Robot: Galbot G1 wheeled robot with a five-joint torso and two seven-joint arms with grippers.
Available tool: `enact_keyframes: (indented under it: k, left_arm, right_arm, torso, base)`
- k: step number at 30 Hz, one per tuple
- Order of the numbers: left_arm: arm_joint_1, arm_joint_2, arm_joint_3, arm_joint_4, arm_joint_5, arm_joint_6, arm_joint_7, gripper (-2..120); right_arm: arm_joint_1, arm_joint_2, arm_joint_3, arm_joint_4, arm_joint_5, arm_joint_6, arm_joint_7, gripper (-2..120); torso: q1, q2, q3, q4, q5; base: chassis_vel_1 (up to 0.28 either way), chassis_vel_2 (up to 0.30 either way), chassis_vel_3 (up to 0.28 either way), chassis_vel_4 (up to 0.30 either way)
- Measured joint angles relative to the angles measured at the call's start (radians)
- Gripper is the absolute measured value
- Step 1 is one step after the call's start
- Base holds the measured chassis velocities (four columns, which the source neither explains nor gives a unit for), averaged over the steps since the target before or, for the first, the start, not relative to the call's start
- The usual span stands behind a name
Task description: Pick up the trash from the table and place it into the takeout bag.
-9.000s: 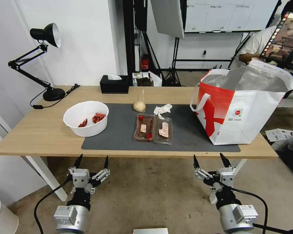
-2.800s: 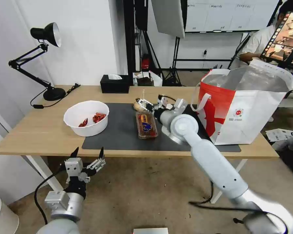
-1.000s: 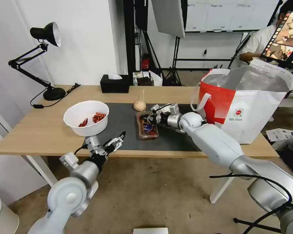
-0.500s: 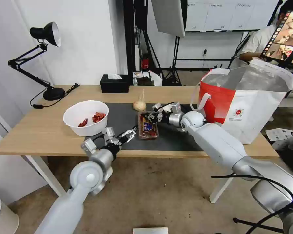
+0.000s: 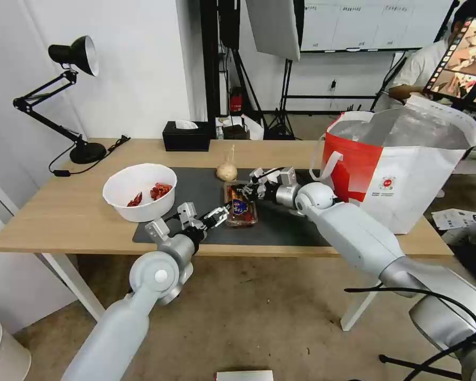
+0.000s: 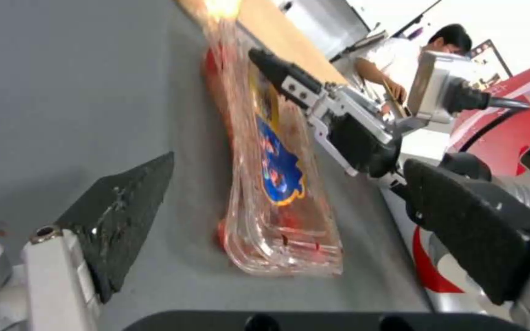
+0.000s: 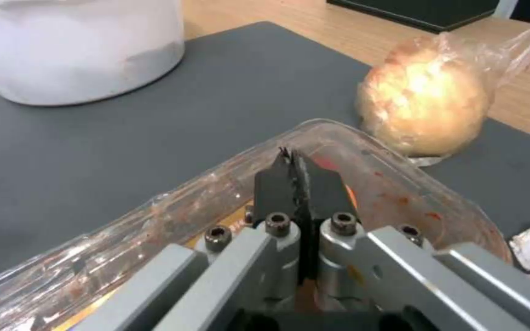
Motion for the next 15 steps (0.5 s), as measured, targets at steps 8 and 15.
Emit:
enact_keyframes:
  k: [8, 15]
  left_arm:
    - [-0.044, -0.013, 0.005, 0.040, -0.117, 0.035, -0.031, 100]
    - [-0.100, -0.022, 0.034, 0.106, -0.129, 0.037, -0.033, 100]
  right_arm:
    - [-0.003, -0.001, 0.003, 0.001, 0.000, 0.000, 0.000, 0]
    - [-0.002, 0.002, 0.008, -0.001, 0.000, 0.001, -0.001, 0]
  torso:
    - [0.000, 0.000, 0.000, 0.0001, 0.0000]
    - [0.000, 0.000, 0.000, 0.0000, 0.0001]
  base:
    - [0.000, 0.000, 0.000, 0.000]
    - [0.000, 0.000, 0.000, 0.000]
